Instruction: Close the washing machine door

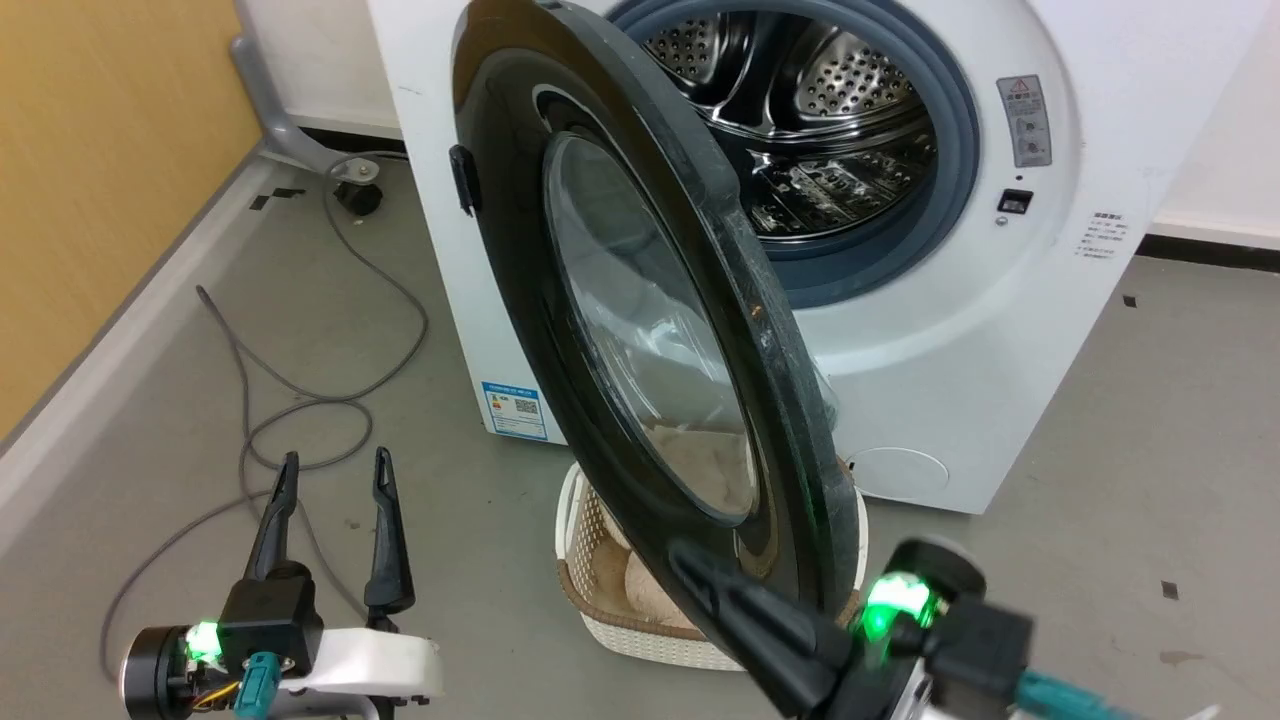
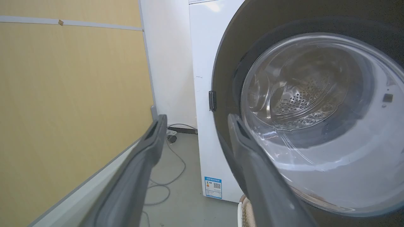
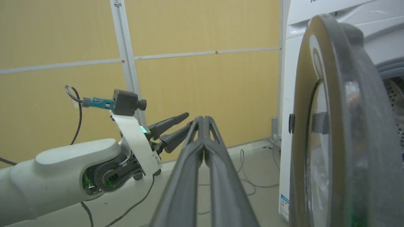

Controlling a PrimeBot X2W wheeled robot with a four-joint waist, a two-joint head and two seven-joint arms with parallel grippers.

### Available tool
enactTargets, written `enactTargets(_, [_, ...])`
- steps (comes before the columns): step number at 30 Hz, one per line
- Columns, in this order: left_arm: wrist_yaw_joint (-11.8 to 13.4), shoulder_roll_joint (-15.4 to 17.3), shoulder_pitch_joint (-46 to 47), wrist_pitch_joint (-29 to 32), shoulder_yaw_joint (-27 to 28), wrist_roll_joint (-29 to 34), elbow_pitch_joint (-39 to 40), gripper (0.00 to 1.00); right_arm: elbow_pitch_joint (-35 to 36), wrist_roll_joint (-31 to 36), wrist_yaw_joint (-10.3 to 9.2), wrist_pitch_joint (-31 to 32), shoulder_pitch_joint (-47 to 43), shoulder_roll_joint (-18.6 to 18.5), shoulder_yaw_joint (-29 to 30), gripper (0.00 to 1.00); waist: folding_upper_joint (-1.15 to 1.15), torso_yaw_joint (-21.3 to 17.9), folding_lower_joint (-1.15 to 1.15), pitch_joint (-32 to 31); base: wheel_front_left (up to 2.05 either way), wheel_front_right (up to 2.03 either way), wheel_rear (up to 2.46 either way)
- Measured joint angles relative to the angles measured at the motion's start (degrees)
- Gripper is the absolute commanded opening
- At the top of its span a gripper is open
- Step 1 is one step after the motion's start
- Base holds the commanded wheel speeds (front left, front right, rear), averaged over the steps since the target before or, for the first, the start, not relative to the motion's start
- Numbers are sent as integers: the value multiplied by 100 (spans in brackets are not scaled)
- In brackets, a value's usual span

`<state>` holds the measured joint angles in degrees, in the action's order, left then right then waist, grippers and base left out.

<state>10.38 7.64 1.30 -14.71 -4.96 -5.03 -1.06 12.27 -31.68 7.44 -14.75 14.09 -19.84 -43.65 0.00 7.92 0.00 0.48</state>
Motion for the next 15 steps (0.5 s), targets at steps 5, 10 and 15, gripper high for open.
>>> enactTargets(5, [-48,-65,-4,0,57,90,32,100,-637,265,0,0,-203,-140,-193,0,0,-64,0,28,0,0,0])
enactTargets(10, [-81,-104,-9,0,110,141,78,100,-1171,476,0,-1,-399,-170,109,0,0,-152,0,98,0,0,0])
enactTargets(15, [-107,-144,-9,0,110,196,102,100,-1530,597,1,-1,-422,-164,503,0,0,-229,0,205,0,0,0])
